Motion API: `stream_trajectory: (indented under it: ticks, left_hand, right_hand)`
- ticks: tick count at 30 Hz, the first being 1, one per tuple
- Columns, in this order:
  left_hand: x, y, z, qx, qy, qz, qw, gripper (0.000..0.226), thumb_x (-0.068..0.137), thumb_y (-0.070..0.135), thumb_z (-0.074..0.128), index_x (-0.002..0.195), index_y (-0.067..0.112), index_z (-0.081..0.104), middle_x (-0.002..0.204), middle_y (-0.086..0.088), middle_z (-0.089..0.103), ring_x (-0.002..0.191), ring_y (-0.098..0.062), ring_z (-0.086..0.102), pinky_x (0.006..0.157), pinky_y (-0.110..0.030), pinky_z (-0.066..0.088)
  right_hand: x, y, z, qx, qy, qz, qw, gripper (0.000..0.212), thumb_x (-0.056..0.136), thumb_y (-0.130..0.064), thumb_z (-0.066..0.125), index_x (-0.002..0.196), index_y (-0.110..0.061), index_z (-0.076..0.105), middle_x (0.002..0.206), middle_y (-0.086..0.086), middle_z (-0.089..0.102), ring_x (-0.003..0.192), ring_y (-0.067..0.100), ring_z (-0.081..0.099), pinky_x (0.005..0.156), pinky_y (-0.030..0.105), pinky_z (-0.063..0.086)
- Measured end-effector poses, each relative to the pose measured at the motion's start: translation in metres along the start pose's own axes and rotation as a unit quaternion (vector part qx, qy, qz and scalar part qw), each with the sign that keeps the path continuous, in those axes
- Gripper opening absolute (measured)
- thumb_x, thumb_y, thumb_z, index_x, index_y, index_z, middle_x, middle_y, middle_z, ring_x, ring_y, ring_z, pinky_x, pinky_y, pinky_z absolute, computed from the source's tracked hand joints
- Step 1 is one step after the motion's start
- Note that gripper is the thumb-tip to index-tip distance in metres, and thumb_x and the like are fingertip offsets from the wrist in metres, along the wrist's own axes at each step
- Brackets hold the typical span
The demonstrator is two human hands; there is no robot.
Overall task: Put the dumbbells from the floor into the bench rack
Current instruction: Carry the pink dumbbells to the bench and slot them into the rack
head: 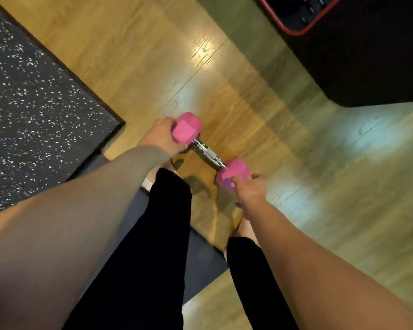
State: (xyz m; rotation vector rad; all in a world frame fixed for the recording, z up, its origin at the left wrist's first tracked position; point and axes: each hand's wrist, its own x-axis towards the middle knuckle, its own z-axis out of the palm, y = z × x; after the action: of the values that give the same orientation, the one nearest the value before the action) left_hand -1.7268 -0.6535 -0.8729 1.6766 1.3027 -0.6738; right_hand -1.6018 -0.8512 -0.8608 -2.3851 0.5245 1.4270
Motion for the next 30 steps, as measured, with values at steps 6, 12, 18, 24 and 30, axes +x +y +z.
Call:
stream_trajectory:
  ticks: [6,12,18,24,30]
  left_hand:
    - [0.029,-0.008,0.026,0.006,0.035,0.027,0.999,0.101,0.065,0.024,0.086,0.146,0.026,0.025,0.134,-0.006,0.046,0.119,-0.023,0.048,0.098,-0.036,0.042]
    - [0.048,-0.01,0.033,0.036,0.024,0.026,0.999,0.112,0.061,0.031,0.088,0.147,0.039,0.016,0.139,-0.003,0.043,0.123,-0.027,0.047,0.103,-0.05,0.041]
    - [0.058,-0.015,0.04,0.009,0.04,0.048,0.998,0.11,0.059,0.032,0.089,0.146,0.038,0.021,0.133,-0.003,0.046,0.118,-0.025,0.049,0.098,-0.04,0.042]
    - [0.069,-0.006,0.041,-0.062,0.046,0.017,0.997,0.101,0.058,0.044,0.088,0.141,0.031,0.033,0.126,-0.002,0.049,0.11,-0.02,0.05,0.097,-0.039,0.044]
    - [0.076,-0.001,0.04,-0.055,0.037,-0.015,0.998,0.089,0.056,0.043,0.086,0.13,0.029,0.04,0.121,-0.004,0.052,0.105,-0.023,0.055,0.092,-0.042,0.048]
  right_hand:
    - [0.073,0.045,0.051,0.021,-0.02,0.062,0.998,0.106,0.037,-0.064,0.079,0.129,-0.022,0.045,0.101,0.001,0.064,0.083,0.017,0.065,0.072,0.038,0.058]
    - [0.048,0.014,0.053,0.038,0.058,0.045,0.997,0.099,0.056,-0.039,0.087,0.132,-0.023,0.025,0.116,0.013,0.054,0.095,0.033,0.064,0.082,0.05,0.057]
    - [0.053,0.005,0.056,0.02,0.085,0.068,0.994,0.095,0.061,-0.033,0.085,0.135,-0.019,0.026,0.122,0.017,0.051,0.098,0.037,0.064,0.083,0.05,0.057]
    - [0.054,0.008,0.052,0.072,0.056,0.066,0.994,0.095,0.061,-0.029,0.086,0.134,-0.029,0.024,0.118,0.01,0.048,0.089,0.031,0.063,0.072,0.048,0.06]
    - [0.053,0.008,0.04,0.123,-0.01,0.083,0.989,0.085,0.072,-0.02,0.082,0.134,-0.035,0.025,0.086,-0.006,0.044,0.063,0.016,0.064,0.065,0.048,0.061]
